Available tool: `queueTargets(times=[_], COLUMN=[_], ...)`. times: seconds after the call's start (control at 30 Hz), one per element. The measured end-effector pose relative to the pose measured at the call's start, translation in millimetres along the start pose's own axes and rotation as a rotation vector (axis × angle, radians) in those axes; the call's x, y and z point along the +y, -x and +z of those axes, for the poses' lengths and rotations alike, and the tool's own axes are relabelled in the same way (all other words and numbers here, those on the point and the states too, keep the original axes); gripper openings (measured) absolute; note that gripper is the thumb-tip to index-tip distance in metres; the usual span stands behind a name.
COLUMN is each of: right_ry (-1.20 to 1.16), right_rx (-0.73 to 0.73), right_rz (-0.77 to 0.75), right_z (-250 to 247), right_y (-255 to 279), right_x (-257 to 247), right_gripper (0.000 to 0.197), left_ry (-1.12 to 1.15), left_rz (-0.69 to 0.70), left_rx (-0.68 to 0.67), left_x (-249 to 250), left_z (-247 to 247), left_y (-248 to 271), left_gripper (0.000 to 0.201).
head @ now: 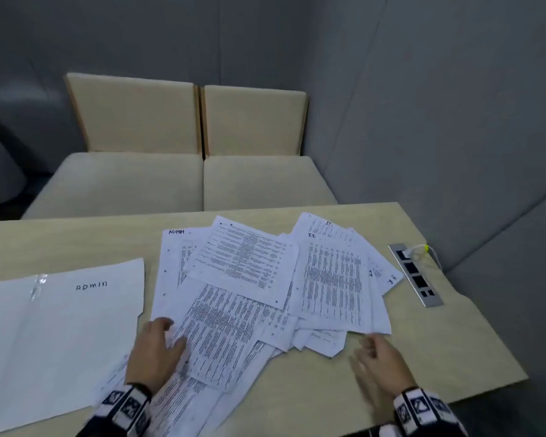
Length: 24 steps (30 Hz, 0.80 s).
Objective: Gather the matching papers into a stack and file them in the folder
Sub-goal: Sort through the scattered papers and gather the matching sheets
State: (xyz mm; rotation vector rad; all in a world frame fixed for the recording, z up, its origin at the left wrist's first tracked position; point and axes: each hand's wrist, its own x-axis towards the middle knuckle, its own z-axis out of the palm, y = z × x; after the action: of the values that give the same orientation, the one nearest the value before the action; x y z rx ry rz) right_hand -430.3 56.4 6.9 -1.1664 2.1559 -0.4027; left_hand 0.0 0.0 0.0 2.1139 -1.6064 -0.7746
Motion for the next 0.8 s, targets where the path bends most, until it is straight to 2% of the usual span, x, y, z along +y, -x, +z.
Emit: queueTargets(times=[0.1, 0.17, 0.23, 0.33, 0.37, 0.47, 0.5, 0.57, 0.67, 0.73, 0.8], right_ry=[-0.012, -0.055, -0.128, -0.234, -0.294, -0.42, -0.441, -0.489, -0.426, -0.332, -0.243], right_rx=[0.13, 0.159, 0.124, 0.064, 0.056, 0.047, 0.066, 0.083, 0.087, 0.096, 0.114], right_rz=[0.114, 0.23, 0.323, 0.358, 0.369, 0.414, 0.409, 0.359, 0.168, 0.014, -0.109], right_z=[-29.6, -48.7, -57.6, -64.4, -65.0, -60.3, -58.3, -56.3, -57.9, -67.3, -82.2], right_y=[-51.9, -81.8, -104.7, -136.1, -145.8, -161.8, -165.6, -170.0, -170.6, -164.9, -156.6], right_x=[-0.7, -7.1, -7.0, -18.2, -22.5, -38.0, -41.3, -46.6, -54.9, -64.9, -74.4], right_gripper=[0.052, 0.066, 0.072, 0.054, 0.055, 0.078, 0.077, 0.056, 0.025, 0.018, 0.02], left_ry=[-0.133, -0.177, -0.216, -0.245, -0.265, -0.316, -0.325, -0.326, -0.344, -0.365, -0.376], left_rz=[-0.139, -0.212, -0.244, -0.273, -0.269, -0.242, -0.236, -0.233, -0.246, -0.216, -0.176], left_rx=[-0.022, -0.065, -0.049, -0.059, -0.066, -0.063, -0.064, -0.067, -0.059, -0.04, -0.021], left_x=[11.3, 22.4, 31.8, 46.2, 50.2, 63.3, 67.8, 74.6, 77.9, 72.5, 64.9], left_z=[13.1, 19.6, 32.6, 52.5, 58.6, 72.4, 75.4, 79.6, 78.6, 76.4, 73.0], left_y=[-33.2, -47.1, -51.7, -54.1, -54.0, -52.8, -51.8, -51.1, -52.9, -57.7, -62.9], left_gripper=[0.082, 0.097, 0.104, 0.108, 0.108, 0.106, 0.105, 0.104, 0.095, 0.082, 0.072])
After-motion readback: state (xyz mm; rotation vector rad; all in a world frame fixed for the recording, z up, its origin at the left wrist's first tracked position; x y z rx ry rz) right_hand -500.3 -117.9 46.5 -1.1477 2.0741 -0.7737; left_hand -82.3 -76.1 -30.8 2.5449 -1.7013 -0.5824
